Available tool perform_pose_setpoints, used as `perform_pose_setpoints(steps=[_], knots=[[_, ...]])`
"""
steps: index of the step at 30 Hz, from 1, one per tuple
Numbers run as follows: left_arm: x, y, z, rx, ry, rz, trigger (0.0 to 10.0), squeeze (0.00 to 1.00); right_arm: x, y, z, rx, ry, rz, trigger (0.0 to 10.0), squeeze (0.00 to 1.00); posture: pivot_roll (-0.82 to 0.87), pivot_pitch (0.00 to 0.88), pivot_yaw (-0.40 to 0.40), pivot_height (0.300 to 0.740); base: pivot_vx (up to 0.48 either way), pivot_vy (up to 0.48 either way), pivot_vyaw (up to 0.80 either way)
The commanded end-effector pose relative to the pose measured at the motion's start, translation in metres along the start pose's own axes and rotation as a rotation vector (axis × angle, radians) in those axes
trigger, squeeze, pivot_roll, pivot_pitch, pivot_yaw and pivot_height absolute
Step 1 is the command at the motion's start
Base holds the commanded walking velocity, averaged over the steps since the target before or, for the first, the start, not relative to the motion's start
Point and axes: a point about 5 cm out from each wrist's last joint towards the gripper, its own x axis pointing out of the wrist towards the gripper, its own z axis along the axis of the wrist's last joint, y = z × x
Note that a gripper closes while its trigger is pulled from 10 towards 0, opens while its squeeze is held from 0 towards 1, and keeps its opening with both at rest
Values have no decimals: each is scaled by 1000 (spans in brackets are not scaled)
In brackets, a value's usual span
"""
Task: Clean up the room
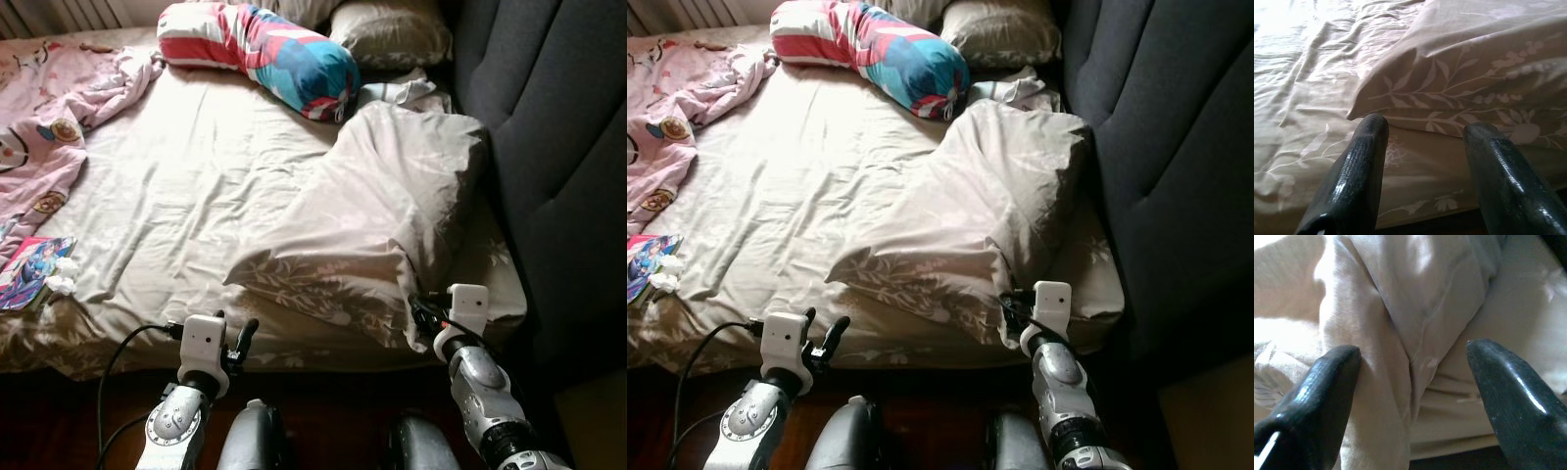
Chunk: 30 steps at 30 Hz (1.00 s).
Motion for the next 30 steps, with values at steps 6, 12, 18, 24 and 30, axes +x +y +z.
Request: perform_pose_setpoints(steps=[6, 12, 18, 24, 30], knots=[[-4, 1, -3, 4, 25, -18, 10000, 0, 0, 7, -8, 37, 95, 112, 10000, 0, -62, 245, 81, 640, 0, 0, 0], [-4, 1, -2, 15, 24, -31, 10000, 0, 1, 7, 5, 105, 26, 188, 10000, 0, -60, 243, 86, 640, 0, 0, 0], [-4, 1, -5, 18, 37, -42, 10000, 0, -3, 9, -12, 89, 119, 228, 10000, 0, -55, 234, 92, 640, 0, 0, 0], [-3, 1, -4, 22, 36, -52, 10000, 0, -4, 14, -21, 42, 162, 215, 10000, 0, -51, 230, 96, 640, 0, 0, 0], [-4, 1, -4, 25, 36, -61, 10000, 0, -1, 18, -23, 37, 178, 200, 10000, 0, -41, 225, 103, 640, 0, 0, 0]])
